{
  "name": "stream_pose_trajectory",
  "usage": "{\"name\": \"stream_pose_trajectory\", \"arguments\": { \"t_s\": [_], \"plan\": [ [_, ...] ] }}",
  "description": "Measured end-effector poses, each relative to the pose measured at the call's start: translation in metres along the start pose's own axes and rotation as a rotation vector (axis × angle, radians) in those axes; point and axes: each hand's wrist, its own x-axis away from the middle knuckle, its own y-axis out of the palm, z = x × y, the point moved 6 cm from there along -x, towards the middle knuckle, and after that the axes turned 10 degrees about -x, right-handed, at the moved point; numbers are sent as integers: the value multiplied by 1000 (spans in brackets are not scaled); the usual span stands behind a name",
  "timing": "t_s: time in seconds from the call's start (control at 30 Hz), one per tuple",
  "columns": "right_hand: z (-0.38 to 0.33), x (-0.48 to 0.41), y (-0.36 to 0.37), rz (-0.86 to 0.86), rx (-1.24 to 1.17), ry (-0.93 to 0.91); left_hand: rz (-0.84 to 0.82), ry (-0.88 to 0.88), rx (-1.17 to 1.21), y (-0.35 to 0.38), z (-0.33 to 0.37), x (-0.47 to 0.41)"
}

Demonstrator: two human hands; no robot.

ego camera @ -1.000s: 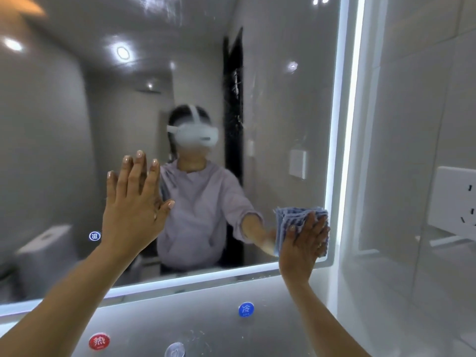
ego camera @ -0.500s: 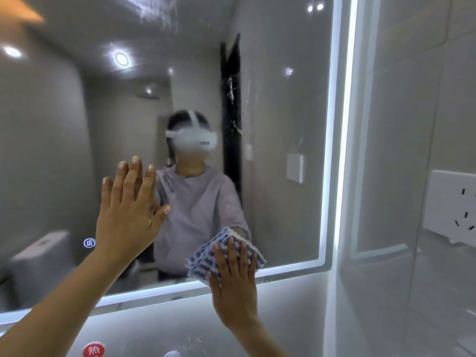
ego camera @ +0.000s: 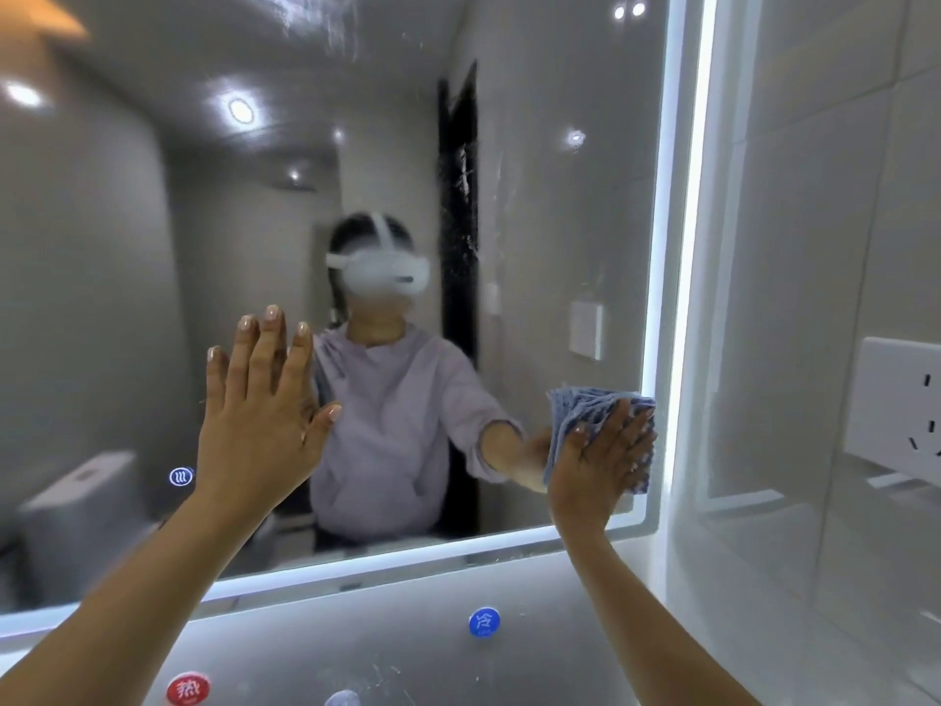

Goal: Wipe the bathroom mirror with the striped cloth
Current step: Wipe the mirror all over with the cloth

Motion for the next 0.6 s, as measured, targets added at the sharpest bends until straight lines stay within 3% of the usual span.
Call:
{"name": "stream_pose_trajectory", "arguments": {
  "t_s": [0.07, 0.23, 0.33, 0.47, 0.6],
  "plan": [
    [-21, 23, 9, -41, 17, -116, 0, 2, -9, 0, 0, 0],
    [-59, 104, 38, -273, 51, -732, -24, 1, -12, 1, -1, -1],
    [-55, 92, 35, -306, 89, -823, -27, 1, -9, 2, -1, -1],
    [-53, 42, 18, -291, 123, -759, -26, 9, -11, 1, -1, -1],
    [-45, -46, -18, -82, 51, -383, -37, 2, -1, -2, -1, 0]
  ]
}}
